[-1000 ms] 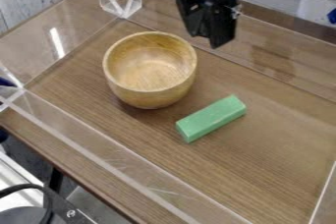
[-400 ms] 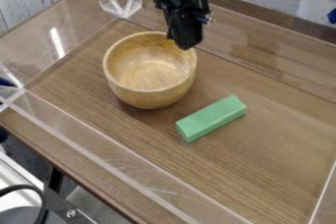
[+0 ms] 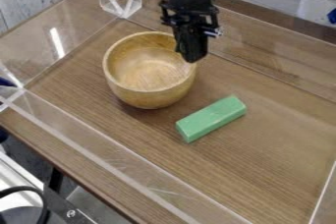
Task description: Remove the green block from inside the brown bowl and put it on the table
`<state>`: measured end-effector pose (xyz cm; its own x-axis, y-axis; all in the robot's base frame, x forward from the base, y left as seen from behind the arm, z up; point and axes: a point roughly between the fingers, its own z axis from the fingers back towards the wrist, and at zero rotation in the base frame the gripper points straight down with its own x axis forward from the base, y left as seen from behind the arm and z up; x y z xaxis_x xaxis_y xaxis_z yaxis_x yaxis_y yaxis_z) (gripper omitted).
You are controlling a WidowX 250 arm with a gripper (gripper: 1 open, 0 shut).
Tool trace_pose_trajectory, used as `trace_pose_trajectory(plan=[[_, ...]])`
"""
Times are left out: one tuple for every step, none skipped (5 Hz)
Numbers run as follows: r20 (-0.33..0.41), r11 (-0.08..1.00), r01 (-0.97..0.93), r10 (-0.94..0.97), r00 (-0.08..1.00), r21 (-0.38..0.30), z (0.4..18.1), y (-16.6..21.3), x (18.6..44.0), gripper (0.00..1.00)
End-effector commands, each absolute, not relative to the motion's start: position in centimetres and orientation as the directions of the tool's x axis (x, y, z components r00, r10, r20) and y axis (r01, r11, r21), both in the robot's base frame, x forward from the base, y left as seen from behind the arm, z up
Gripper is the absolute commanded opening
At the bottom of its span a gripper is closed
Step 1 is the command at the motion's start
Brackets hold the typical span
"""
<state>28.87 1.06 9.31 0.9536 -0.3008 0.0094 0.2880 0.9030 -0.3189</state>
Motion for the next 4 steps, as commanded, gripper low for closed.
trace_pose_trajectory(plan=[[0.052, 0.905, 0.331, -0.329, 0.943, -0.269, 10.2, 0.1, 30.7, 0.00], [0.034, 0.900, 0.352, -0.356, 0.934, -0.255, 9.4, -1.3, 31.6, 0.00], [0.032, 0.913, 0.332, -0.335, 0.942, -0.237, 8.4, -1.1, 31.7, 0.00], [0.031, 0.928, 0.300, -0.301, 0.953, -0.222, 7.7, -0.4, 31.5, 0.00]])
